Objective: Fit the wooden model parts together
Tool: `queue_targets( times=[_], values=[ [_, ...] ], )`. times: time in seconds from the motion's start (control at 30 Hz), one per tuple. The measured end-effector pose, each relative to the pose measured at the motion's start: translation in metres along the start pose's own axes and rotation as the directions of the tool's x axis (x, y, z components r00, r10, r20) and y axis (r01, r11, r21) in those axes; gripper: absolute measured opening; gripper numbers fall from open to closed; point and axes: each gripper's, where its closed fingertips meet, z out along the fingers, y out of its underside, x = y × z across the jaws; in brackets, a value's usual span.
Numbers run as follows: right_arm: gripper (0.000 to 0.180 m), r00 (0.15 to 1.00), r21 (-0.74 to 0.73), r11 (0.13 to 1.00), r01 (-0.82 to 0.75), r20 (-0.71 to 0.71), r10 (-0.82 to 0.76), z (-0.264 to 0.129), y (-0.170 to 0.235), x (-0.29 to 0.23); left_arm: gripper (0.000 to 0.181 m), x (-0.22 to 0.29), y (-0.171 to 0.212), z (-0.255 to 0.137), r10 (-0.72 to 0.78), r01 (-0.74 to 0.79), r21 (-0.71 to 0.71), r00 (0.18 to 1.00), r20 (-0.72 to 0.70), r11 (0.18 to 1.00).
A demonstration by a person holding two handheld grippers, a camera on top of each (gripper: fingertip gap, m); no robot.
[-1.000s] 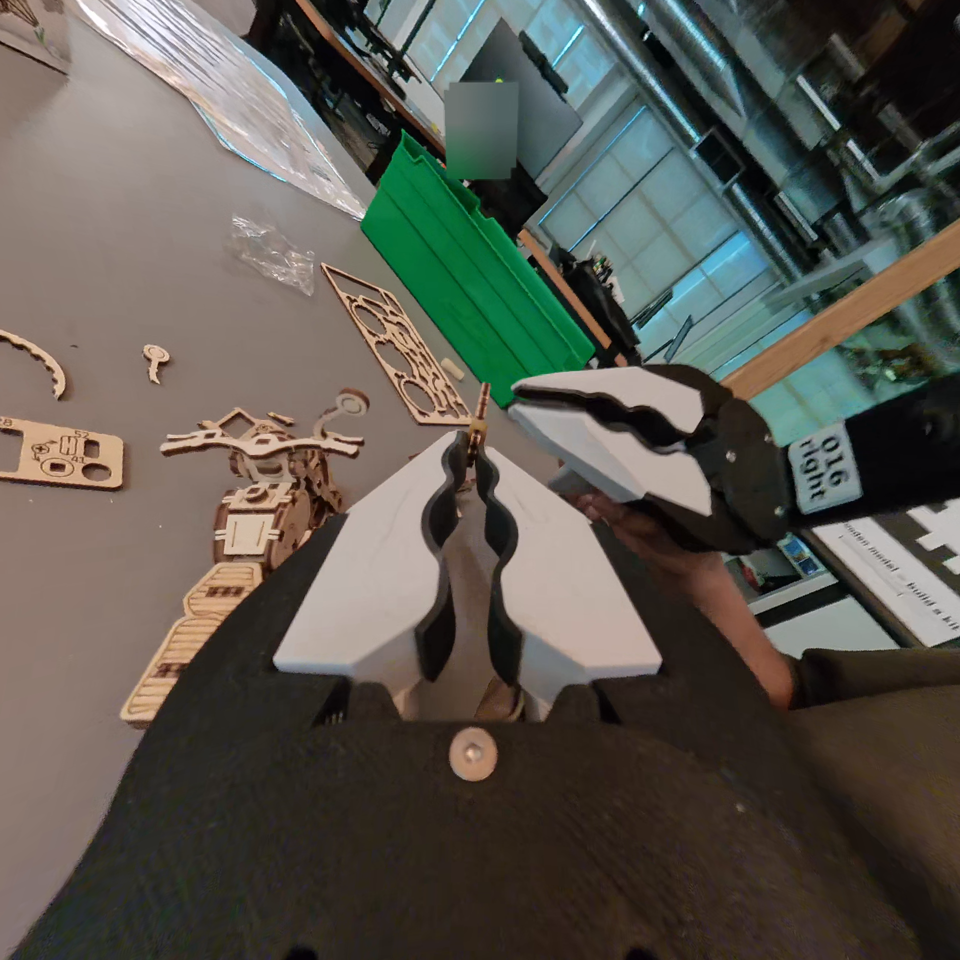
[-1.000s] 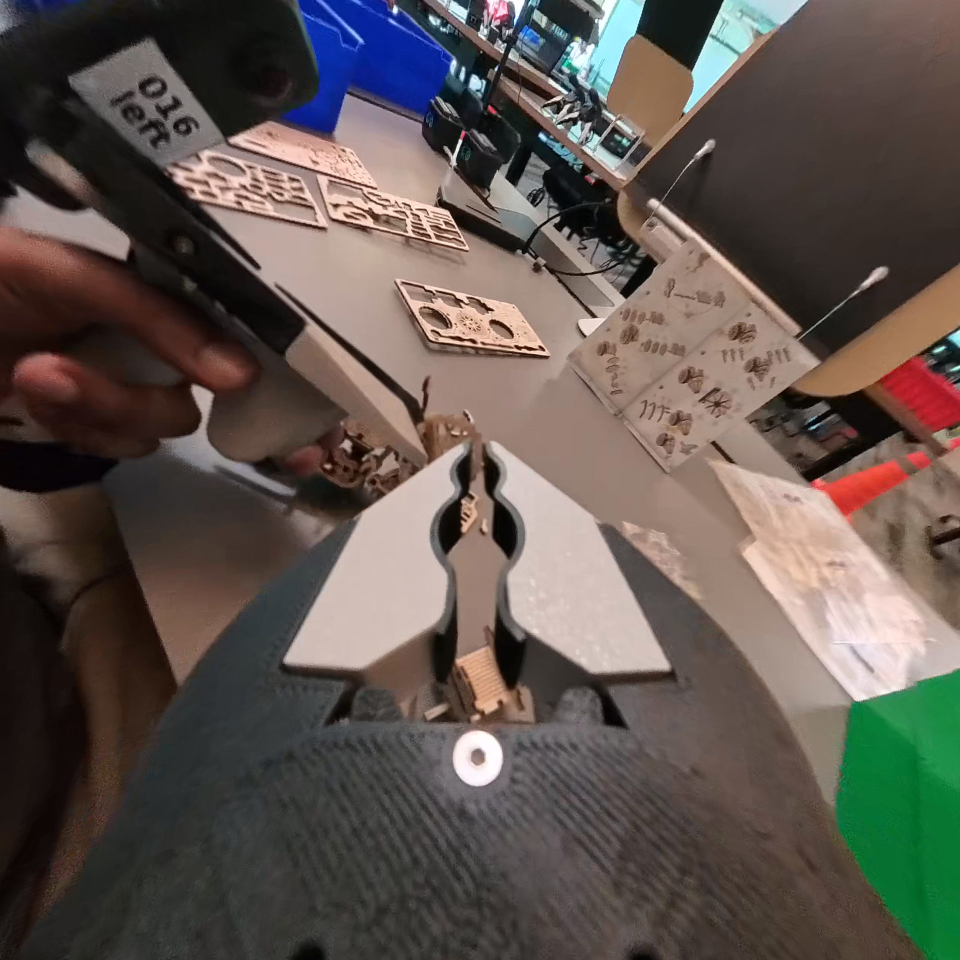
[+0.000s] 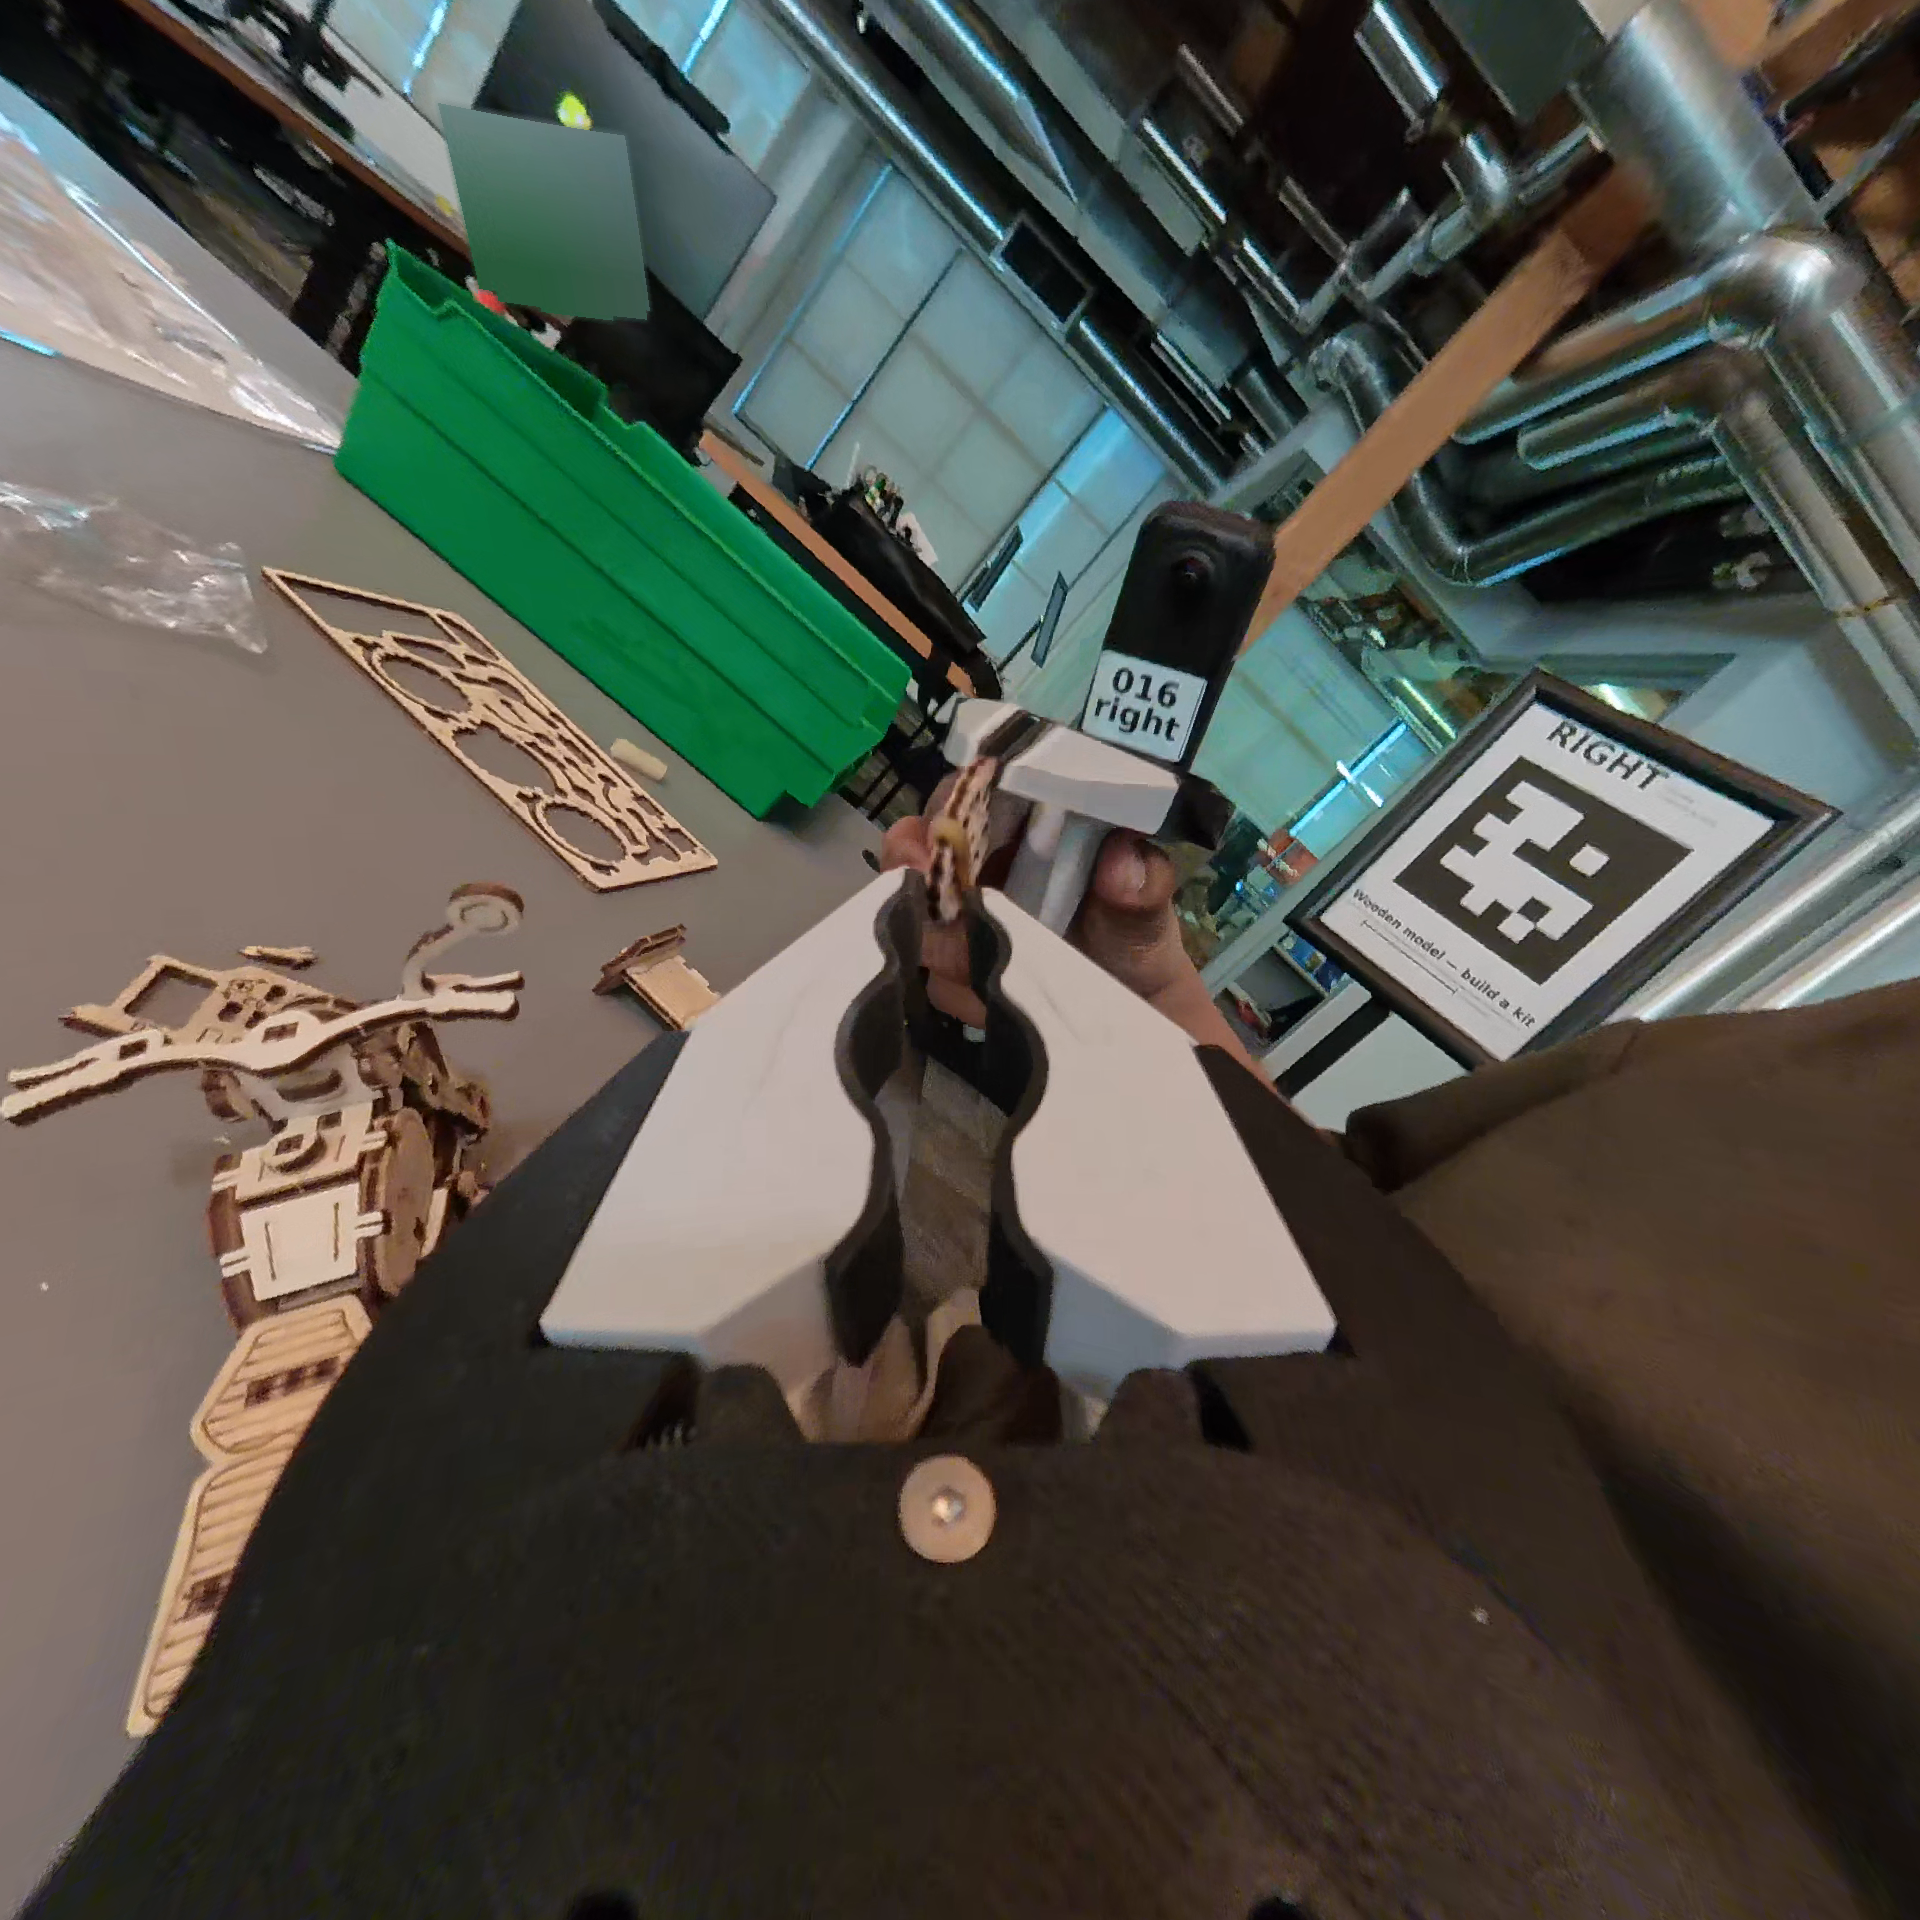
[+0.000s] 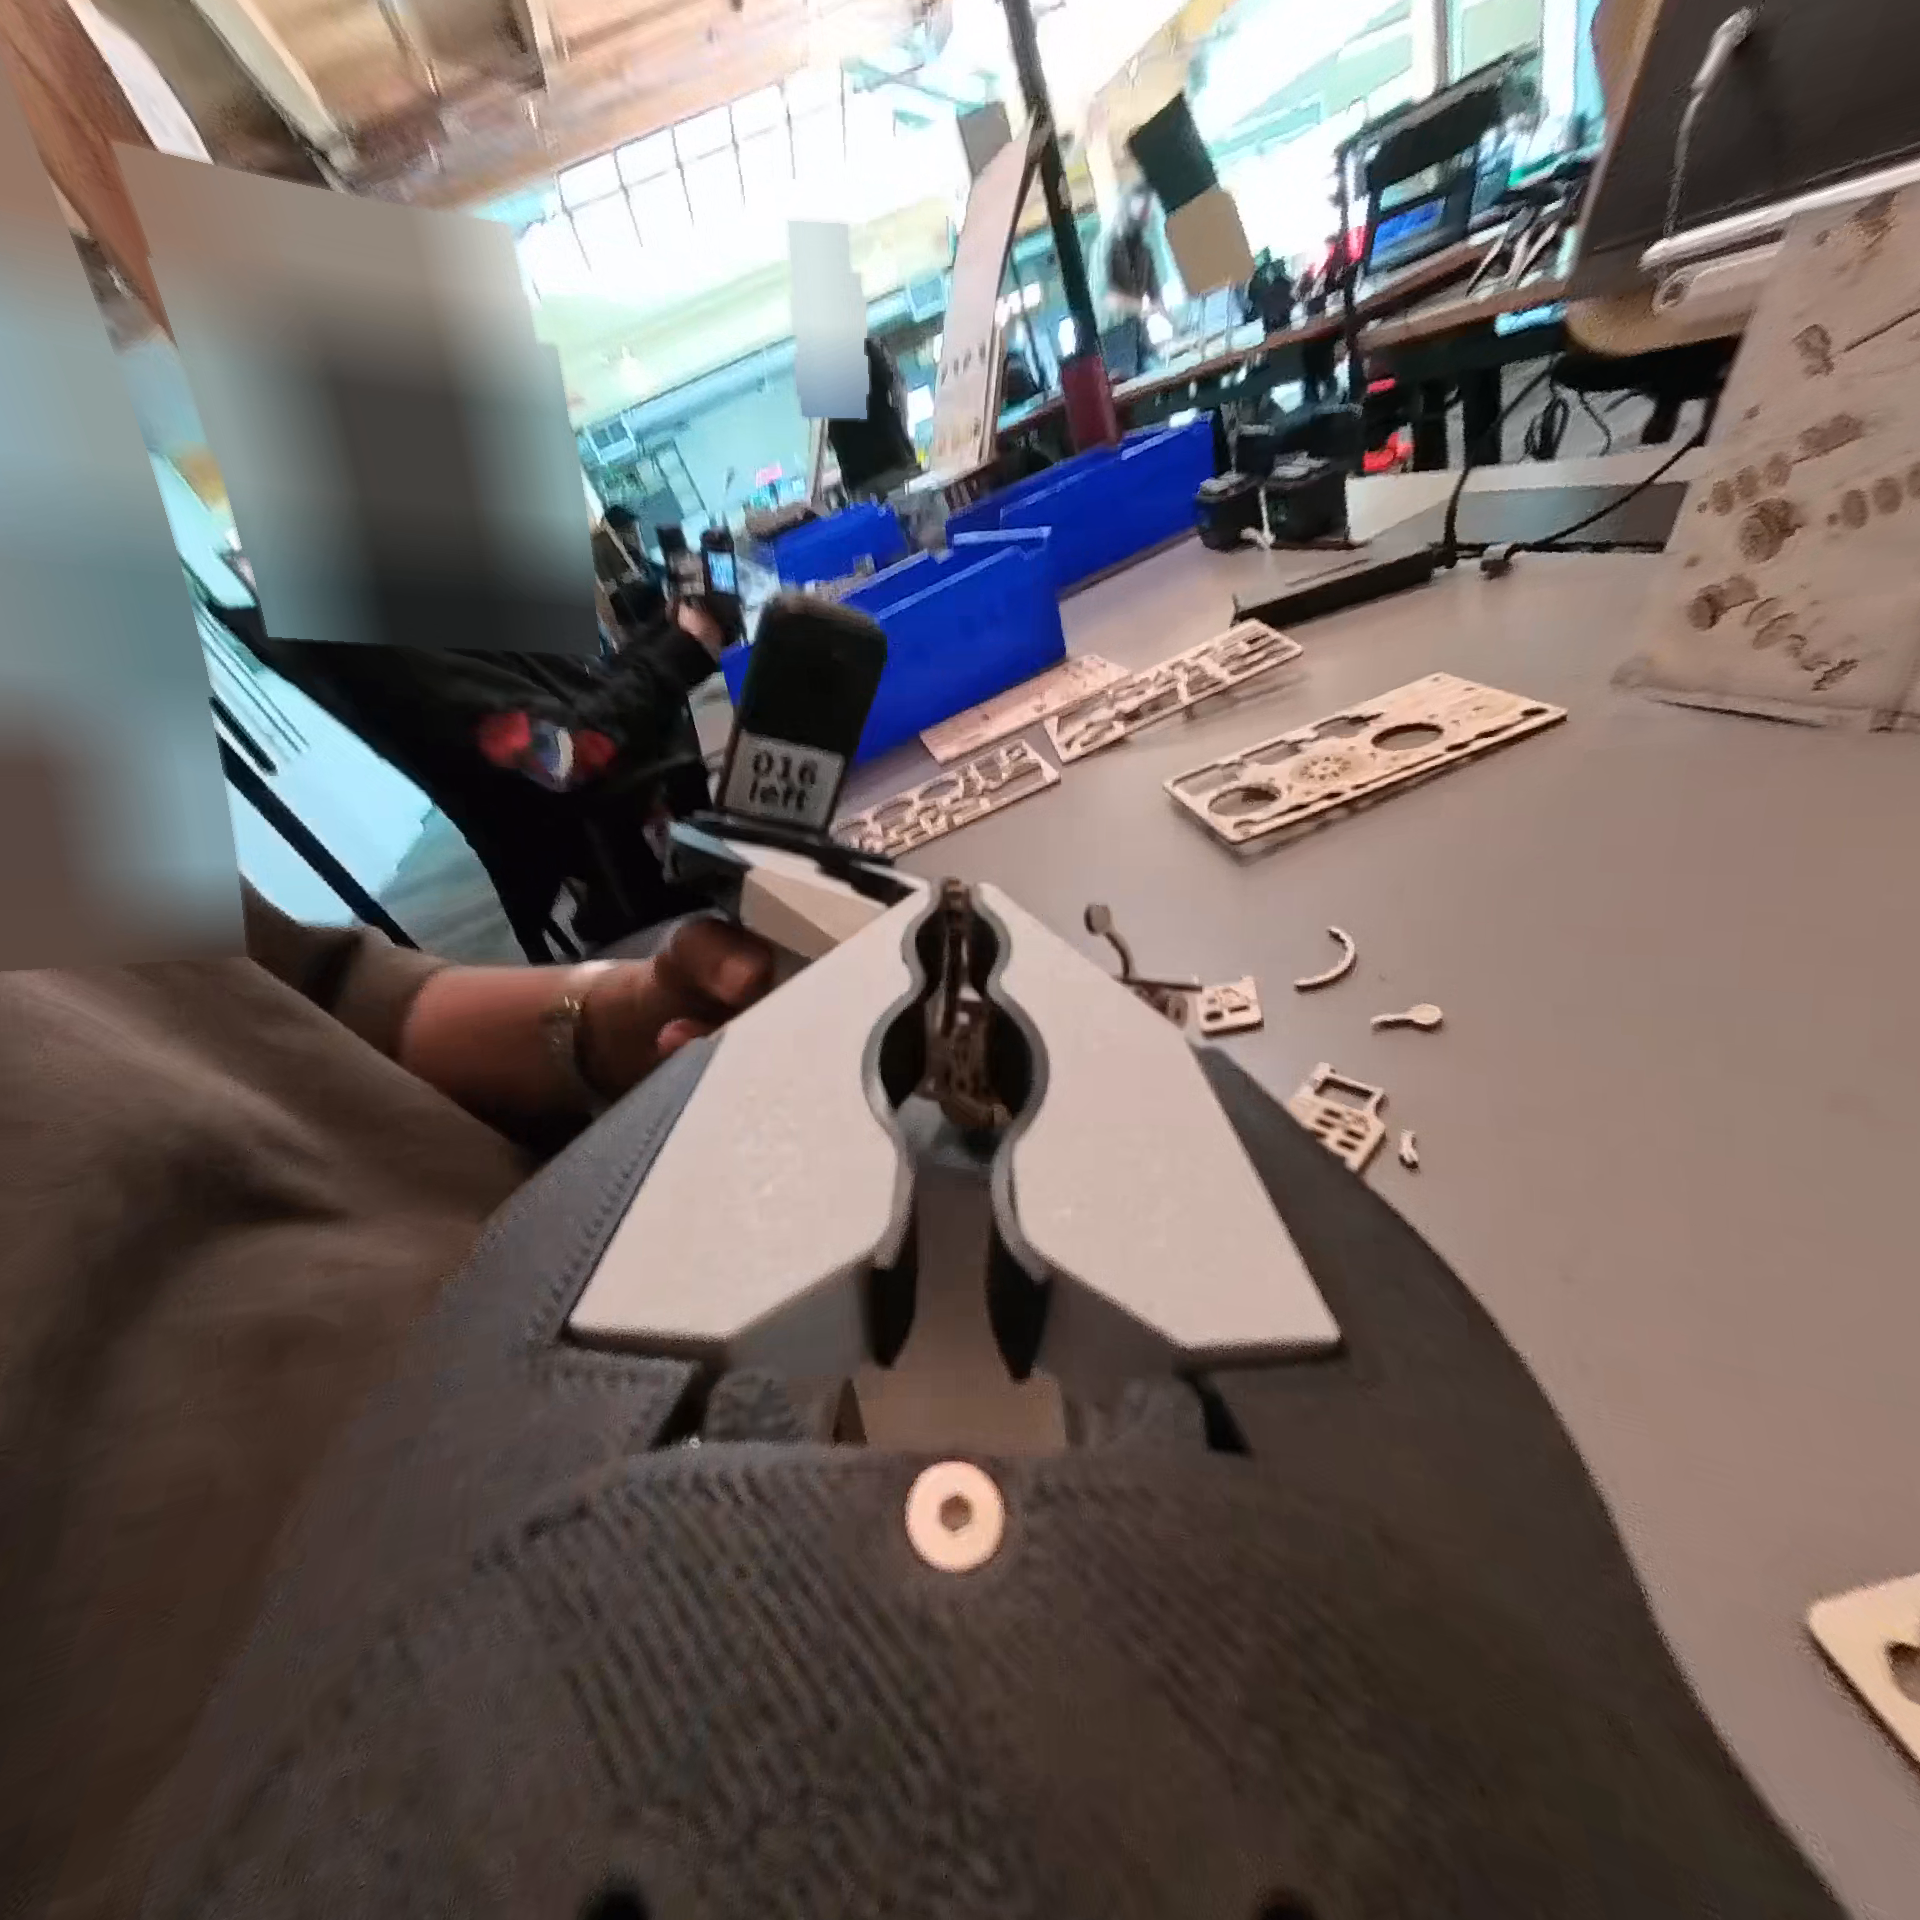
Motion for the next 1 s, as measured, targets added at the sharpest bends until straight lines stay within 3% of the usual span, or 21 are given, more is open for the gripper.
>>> queue_targets(
  times=[0.23, 0.37, 0.43, 0.53, 0.63, 0.8, 0.93, 1.0],
  values=[
    [0.001, 0.998, 0.112, 0.992, -0.056, -0.014, 0.057, -0.002, -0.014, 0.005, 0.01, -0.001, -0.008, -0.003, -0.028, 0.028, 0.056, 1.0, 0.004, 0.998],
    [0.002, 0.962, 0.063, 0.972, 0.225, -0.171, -0.212, 0.002, -0.012, 0.008, 0.005, -0.002, -0.004, -0.001, -0.058, 0.058, 0.055, 0.998, 0.007, 0.997],
    [0.002, 0.863, -0.029, 0.885, 0.465, -0.206, -0.46, 0.004, -0.007, 0.001, 0.002, -0.001, -0.006, -0.001, -0.129, 0.131, 0.068, 0.991, -0.031, 0.989],
    [0.002, 0.539, -0.195, 0.578, 0.792, -0.221, -0.813, 0.008, 0.004, -0.007, 0.0, 0.0, -0.011, -0.005, -0.297, 0.309, 0.079, 0.945, -0.134, 0.948],
    [0.002, 0.268, -0.326, 0.307, 0.894, -0.16, -0.95, 0.011, 0.017, -0.006, 0.001, 0.007, -0.004, -0.003, -0.377, 0.38, -0.021, 0.906, -0.192, 0.925],
    [0.002, 0.113, -0.387, 0.146, 0.91, -0.107, -0.988, 0.01, 0.022, -0.005, 0.017, -0.006, -0.005, -0.004, -0.377, 0.384, 0.031, 0.916, -0.136, 0.923],
    [0.002, -0.009, -0.452, 0.016, 0.892, -0.053, -0.999, 0.012, 0.029, -0.001, 0.019, -0.008, -0.008, -0.005, -0.402, 0.414, 0.061, 0.905, -0.141, 0.908],
    [0.002, -0.03, -0.456, -0.005, 0.89, -0.048, -0.998, 0.015, 0.031, -0.002, 0.015, -0.011, -0.004, -0.003, -0.392, 0.4, 0.057, 0.913, -0.112, 0.915]
  ],
)
